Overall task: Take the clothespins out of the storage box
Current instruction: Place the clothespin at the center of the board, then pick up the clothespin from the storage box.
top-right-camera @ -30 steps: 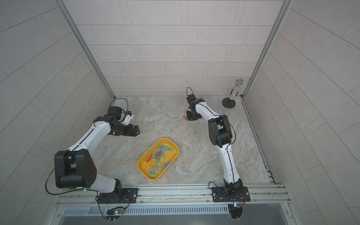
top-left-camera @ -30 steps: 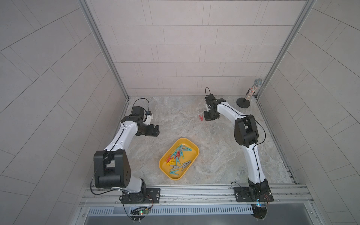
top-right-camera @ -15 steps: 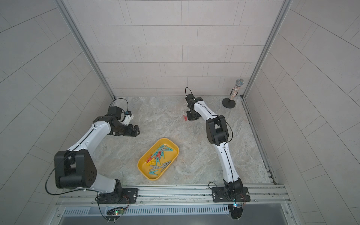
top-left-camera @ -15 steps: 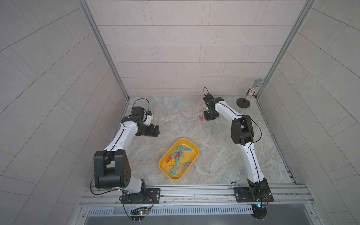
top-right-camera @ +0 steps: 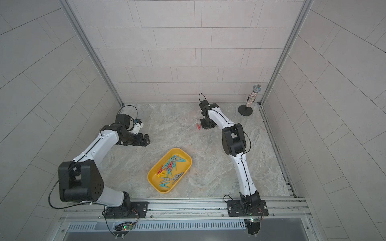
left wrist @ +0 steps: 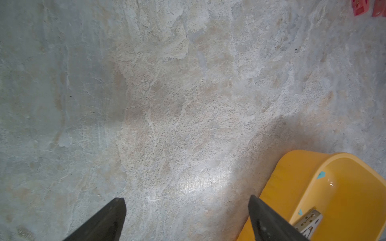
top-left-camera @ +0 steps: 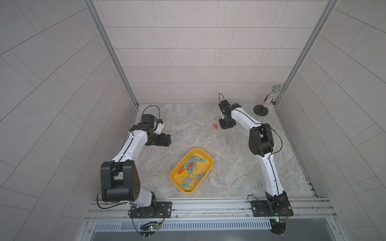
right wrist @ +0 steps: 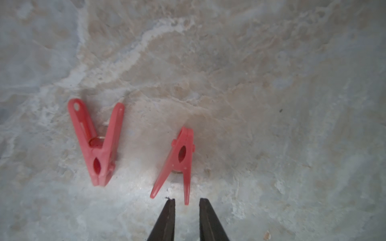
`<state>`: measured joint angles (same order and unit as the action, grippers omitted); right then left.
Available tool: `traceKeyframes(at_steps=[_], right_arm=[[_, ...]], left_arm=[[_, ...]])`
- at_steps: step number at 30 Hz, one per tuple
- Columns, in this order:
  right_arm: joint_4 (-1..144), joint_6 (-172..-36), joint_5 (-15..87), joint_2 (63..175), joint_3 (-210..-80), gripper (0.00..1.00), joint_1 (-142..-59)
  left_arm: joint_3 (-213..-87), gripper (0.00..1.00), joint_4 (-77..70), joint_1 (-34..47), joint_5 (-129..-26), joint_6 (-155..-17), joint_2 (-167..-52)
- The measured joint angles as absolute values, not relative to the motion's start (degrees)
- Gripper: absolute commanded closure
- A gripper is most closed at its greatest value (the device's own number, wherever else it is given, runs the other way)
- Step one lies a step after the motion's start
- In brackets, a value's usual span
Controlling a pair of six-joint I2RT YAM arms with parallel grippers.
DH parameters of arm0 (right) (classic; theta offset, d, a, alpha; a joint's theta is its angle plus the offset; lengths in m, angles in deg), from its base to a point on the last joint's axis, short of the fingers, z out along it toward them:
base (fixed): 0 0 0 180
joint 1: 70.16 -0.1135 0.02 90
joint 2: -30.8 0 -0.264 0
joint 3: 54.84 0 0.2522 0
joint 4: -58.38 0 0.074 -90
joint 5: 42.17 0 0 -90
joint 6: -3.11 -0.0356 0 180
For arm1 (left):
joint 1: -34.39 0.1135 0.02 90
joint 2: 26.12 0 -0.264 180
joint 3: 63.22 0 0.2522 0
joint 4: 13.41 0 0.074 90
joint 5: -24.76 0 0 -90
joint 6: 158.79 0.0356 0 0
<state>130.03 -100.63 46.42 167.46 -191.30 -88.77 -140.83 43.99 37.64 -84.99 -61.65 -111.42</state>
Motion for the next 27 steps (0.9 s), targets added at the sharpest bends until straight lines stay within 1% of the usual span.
traceKeyframes(at_steps=[4,7,10,15,21,27], right_arm=[[128.85,-100.87,46.18,157.71,-182.73,0.75,-90.37],[126.84,-101.41,45.61,148.62,-175.23,0.77,-93.16],[124.9,-102.44,45.26,140.4,-168.19,0.77,-97.58],[120.76,-104.32,44.5,131.18,-157.77,0.77,-109.01],[115.61,-105.74,42.05,129.47,-151.12,0.77,-121.03],[111.56,-107.18,40.54,132.91,-150.77,0.77,-128.38]], left_arm=[[-140.83,0.0,43.99,37.64,-84.99,-61.65,-111.42],[-140.83,0.0,43.99,37.64,-84.97,-61.65,-111.42],[-140.83,0.0,43.96,37.66,-84.86,-61.65,-111.42],[-140.83,0.0,43.92,37.68,-84.31,-61.67,-111.4],[-140.83,0.0,43.88,37.77,-83.98,-61.72,-111.31],[-140.81,0.0,43.64,37.77,-83.31,-61.74,-110.68]])
